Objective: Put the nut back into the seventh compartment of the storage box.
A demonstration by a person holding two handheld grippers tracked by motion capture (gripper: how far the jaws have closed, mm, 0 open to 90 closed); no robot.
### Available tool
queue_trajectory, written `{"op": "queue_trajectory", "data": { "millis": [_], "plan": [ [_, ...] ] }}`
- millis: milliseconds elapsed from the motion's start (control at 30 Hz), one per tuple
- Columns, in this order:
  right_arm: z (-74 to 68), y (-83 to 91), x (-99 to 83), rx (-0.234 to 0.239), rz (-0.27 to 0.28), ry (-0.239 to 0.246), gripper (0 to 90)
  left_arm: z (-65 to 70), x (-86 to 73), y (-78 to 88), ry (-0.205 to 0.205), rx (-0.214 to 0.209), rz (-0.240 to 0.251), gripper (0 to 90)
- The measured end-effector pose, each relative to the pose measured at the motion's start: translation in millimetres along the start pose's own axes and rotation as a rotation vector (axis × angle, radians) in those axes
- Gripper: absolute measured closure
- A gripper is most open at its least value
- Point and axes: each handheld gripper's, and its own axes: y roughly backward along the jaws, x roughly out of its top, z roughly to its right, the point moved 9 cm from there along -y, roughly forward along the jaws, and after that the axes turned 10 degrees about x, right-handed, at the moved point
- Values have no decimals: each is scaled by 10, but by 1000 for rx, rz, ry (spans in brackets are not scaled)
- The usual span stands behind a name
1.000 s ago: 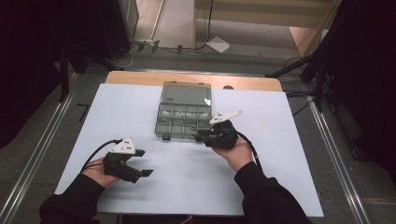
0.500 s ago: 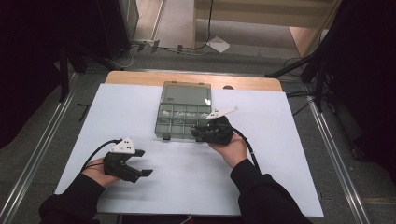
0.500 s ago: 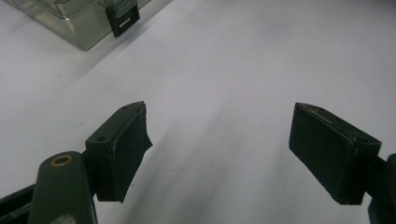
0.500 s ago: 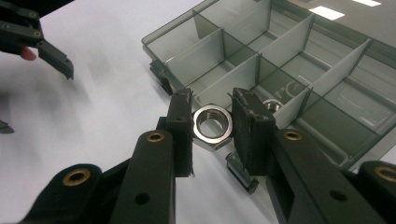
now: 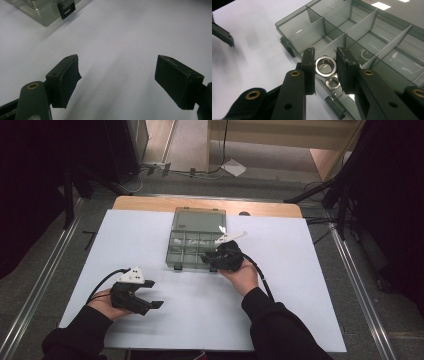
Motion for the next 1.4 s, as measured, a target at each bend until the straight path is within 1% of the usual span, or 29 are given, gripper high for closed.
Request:
{"op": "queue_trajectory", "data": {
  "millis": [33, 100, 133, 167, 233, 333, 400, 433, 533, 600, 667, 700, 800, 933, 967, 1067, 1167, 1300, 1400],
  "plan": [
    [10, -9, -3, -4, 1, -5, 713, -1, 2, 0, -1, 0, 3, 197],
    [27, -33, -16, -4, -3, -10, 712, -2, -6, 12, -9, -7, -12, 197],
    [31, -43, -25, -4, -6, -16, 712, 0, -2, 8, -8, -6, -8, 198],
    [37, -52, -27, -3, -5, -16, 712, -7, -9, 17, -15, -2, -23, 197],
    [28, -71, -29, -1, -6, -12, 711, 2, 8, 9, -4, -8, -4, 197],
    [22, -84, -31, -12, -9, -7, 711, -2, 22, 11, -2, -4, 11, 198],
    [25, -94, -34, -16, -8, -2, 710, -9, 24, 15, -1, -4, 9, 198],
    [27, -100, -35, -17, -8, 1, 708, -12, 20, 22, -1, -6, -2, 197],
    [22, -108, -32, -17, -5, -4, 696, -4, 24, 24, 25, -17, -5, 198],
    [8, -107, -23, -13, 3, -8, 644, -7, 28, 26, 33, -19, -4, 199],
    [2, -96, -11, -11, 10, -8, 609, -14, 21, 41, 29, -17, -22, 199],
    [-3, -93, -6, -1, 13, -9, 601, -8, 33, 32, 35, -20, -2, 199],
    [-4, -79, -5, 1, 14, -9, 547, -14, 44, 46, 34, -17, 5, 199],
    [-26, -69, -25, 18, 2, -13, 458, -31, 72, 65, 50, -16, 20, 199],
    [-33, -66, -28, 24, -3, -6, 438, -34, 85, 65, 59, -15, 31, 200],
    [-55, -51, -29, 33, -5, -3, 413, -51, 106, 69, 73, -13, 46, 200],
    [-73, -21, -14, 37, 1, 5, 398, -81, 118, 69, 74, -5, 47, 200],
    [-86, 54, 25, 43, 23, 22, 388, -127, 157, 72, 87, 12, 61, 200],
    [-78, 123, 34, 36, 30, 28, 375, -171, 194, 71, 102, 32, 72, 200]
  ]
}}
